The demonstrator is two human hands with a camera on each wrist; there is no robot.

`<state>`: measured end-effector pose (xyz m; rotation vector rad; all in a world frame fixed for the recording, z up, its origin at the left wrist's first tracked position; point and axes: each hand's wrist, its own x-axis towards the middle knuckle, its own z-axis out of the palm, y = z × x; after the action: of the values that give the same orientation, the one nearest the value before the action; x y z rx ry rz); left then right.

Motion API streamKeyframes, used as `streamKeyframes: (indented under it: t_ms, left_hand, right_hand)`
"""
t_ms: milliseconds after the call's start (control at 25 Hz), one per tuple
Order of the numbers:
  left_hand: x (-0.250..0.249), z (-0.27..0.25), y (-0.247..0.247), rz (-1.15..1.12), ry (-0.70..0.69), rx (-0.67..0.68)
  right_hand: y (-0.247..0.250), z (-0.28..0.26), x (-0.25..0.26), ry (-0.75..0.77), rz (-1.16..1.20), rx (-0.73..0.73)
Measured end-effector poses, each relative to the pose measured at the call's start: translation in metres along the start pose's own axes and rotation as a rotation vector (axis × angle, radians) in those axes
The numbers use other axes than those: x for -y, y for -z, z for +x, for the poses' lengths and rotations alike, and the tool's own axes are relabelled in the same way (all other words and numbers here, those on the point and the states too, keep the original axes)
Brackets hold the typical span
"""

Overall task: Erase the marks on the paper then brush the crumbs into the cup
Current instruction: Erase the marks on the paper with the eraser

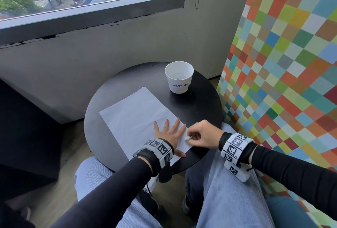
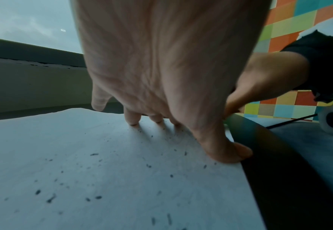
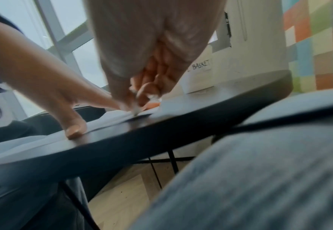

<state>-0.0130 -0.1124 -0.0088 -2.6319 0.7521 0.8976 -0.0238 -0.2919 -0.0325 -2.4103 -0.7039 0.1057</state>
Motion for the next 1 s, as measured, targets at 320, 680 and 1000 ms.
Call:
streamKeyframes:
  t_ms: [320,680,1000]
  left_hand:
    - [0.002,0.001,-0.001,0.001,0.007,-0.029]
    - [0.003,0.001,0.000,0.023,0.019,-0.034]
    - [0.003,0.002,0.000,0.021,0.016,-0.025]
  right_hand:
    - [-0.001,0.002,0.002,-0.038,-0.021,-0.021]
    - [-0.005,0.003,0.007,0.014,-0.011,0.037]
    - [0.002,0.012,0.003,0.012,-0.036,0.028]
